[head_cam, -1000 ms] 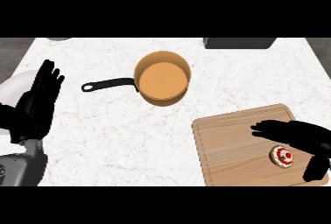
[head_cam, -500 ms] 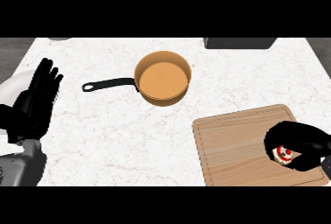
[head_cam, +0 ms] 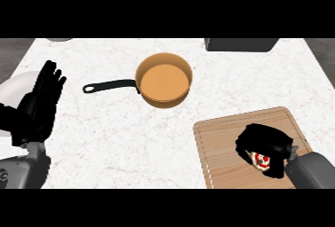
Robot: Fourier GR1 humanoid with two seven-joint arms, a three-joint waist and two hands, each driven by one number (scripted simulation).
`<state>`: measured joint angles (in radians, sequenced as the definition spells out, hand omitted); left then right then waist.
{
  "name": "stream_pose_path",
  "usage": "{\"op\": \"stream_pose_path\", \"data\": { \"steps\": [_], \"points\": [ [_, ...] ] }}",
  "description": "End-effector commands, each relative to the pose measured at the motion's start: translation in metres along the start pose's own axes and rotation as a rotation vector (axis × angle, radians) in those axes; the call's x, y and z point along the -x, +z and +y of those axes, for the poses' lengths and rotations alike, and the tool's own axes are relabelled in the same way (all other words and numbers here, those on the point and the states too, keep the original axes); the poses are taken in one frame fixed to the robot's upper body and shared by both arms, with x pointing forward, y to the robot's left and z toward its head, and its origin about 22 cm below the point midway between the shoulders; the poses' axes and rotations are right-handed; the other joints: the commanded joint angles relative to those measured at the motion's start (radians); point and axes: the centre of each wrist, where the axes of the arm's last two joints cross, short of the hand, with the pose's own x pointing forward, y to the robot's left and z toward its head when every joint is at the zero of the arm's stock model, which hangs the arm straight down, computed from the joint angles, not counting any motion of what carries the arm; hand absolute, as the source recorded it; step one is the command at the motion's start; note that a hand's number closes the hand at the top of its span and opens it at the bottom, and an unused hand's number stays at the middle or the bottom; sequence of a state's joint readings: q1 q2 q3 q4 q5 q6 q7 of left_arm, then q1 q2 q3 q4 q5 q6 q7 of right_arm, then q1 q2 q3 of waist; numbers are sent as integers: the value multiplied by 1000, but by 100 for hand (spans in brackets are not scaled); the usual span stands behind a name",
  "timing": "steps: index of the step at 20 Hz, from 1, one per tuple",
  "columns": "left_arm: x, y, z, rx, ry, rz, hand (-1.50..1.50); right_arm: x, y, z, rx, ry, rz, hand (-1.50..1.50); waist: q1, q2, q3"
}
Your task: Pick the cupcake from the cutting board and place it in the pot
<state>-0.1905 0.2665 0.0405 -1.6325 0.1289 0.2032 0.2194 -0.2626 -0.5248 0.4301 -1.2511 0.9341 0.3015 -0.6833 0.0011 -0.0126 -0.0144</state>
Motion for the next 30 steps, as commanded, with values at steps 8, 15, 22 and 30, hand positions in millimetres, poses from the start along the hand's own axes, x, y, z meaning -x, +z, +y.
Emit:
{"op": "stream_pose_path", "data": {
  "steps": [8, 15, 22, 30],
  "points": [
    [3, 0, -5, 25, -1, 15, 0, -137, -139, -33, 240, -142, 126, 150, 25, -11, 7],
    [0, -3, -13, 41, 12, 14, 0, -176, -124, -84, 683, -214, 278, 150, 25, -15, 14],
    [-6, -8, -6, 50, -3, 4, 0, -229, -118, -134, 1054, -243, 418, 150, 53, -10, 9],
    [-10, -14, -4, 51, -2, -17, 0, -282, -134, -187, 1193, -304, 628, 150, 63, 5, 10]
  ]
}}
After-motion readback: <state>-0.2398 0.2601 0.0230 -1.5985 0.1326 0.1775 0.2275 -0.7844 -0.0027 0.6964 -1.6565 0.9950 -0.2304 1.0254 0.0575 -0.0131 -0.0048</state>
